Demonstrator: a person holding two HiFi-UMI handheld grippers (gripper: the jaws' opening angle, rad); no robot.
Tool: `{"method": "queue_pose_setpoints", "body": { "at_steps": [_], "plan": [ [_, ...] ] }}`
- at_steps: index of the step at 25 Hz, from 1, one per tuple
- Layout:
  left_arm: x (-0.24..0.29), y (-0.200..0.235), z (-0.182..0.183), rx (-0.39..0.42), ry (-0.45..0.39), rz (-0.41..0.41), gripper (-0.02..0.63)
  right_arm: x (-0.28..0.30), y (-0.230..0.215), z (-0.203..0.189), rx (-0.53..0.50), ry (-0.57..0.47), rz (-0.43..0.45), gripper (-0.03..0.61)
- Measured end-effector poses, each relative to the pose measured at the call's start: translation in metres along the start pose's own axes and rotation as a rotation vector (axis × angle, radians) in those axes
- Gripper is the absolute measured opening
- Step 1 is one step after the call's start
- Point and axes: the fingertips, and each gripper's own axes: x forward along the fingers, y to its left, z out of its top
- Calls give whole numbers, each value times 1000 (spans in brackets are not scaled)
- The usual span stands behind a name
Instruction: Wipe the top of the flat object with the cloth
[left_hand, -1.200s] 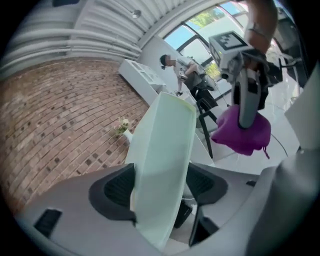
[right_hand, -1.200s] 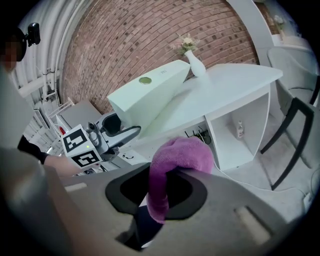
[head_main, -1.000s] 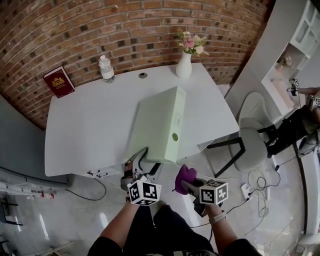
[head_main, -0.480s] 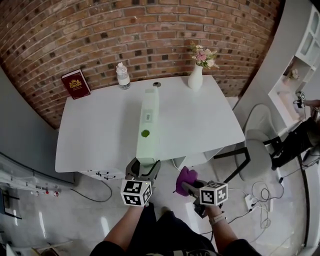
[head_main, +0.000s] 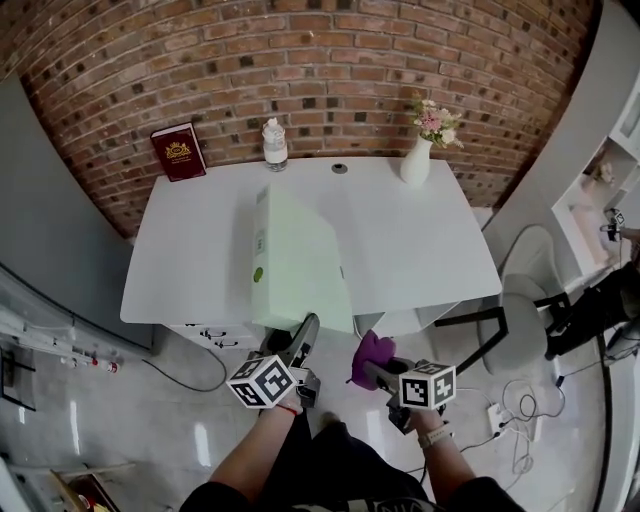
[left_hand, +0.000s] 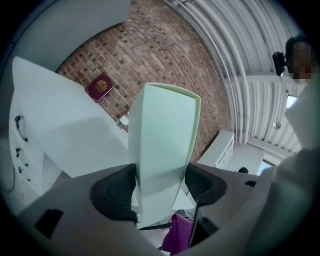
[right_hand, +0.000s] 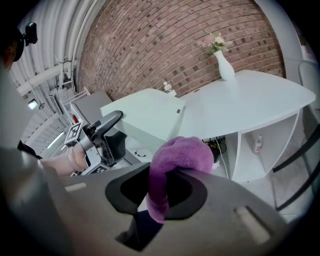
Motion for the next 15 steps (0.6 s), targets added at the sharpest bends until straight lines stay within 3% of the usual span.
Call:
{"method": "queue_pose_setpoints", "body": {
  "at_steps": [4,9,15],
  "plan": [
    [-9,17,-16,-157,-23,-14,299,0,1,1,-5,-2,-10,63],
    [-14,35,-37,-475,-88,-84,291,-4,-3,-4,-4,12,-29,63],
    [-5,54,-63,-494,1,-119,291,1,-4,-7,6,24,-37,63]
  ]
}}
